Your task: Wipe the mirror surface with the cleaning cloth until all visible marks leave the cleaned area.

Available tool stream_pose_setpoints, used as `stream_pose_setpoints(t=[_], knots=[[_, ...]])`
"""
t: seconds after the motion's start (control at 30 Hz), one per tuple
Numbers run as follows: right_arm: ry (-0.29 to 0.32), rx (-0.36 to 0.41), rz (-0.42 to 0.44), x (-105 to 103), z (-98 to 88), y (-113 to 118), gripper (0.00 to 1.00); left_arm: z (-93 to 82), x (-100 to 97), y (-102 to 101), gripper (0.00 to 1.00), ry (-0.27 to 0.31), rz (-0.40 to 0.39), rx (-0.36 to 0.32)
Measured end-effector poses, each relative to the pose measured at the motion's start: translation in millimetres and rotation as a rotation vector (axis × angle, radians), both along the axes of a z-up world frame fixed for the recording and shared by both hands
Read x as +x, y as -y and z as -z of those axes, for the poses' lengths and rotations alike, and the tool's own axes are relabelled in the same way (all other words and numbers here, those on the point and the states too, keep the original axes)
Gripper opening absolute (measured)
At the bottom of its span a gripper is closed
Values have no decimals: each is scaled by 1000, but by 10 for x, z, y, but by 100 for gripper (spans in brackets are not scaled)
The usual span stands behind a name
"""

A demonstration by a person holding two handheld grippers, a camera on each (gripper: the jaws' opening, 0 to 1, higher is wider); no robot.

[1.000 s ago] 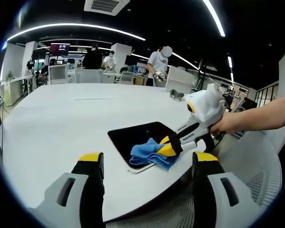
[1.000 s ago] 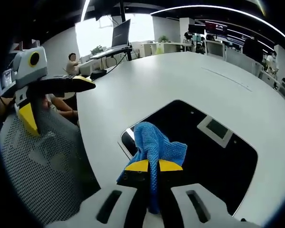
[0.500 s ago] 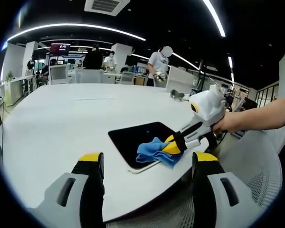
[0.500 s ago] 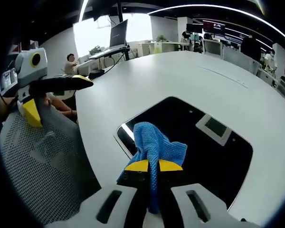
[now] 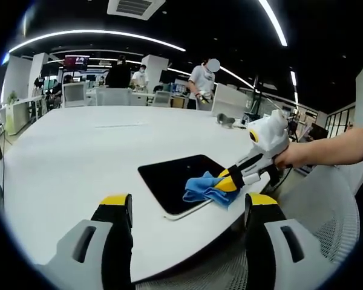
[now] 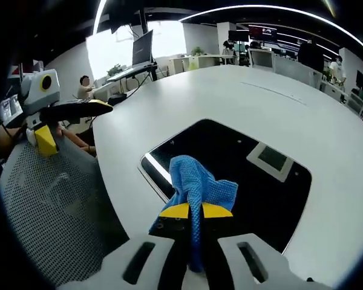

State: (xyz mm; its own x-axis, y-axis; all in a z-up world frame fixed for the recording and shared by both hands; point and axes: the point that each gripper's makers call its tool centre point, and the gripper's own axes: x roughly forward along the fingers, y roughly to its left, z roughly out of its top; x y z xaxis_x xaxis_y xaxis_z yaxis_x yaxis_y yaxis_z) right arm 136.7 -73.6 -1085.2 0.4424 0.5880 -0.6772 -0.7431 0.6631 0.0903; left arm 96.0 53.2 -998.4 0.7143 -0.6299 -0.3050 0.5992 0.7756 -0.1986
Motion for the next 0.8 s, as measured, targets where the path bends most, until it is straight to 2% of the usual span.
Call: stream_pose_setpoints(t=[0.63,0.8], knots=[[-16,32,19,16,0,35,0,8,-4,7,73,-6,4,4],[-11,19,13,14,0,30,0,9,-7,8,73,-6,5,5]])
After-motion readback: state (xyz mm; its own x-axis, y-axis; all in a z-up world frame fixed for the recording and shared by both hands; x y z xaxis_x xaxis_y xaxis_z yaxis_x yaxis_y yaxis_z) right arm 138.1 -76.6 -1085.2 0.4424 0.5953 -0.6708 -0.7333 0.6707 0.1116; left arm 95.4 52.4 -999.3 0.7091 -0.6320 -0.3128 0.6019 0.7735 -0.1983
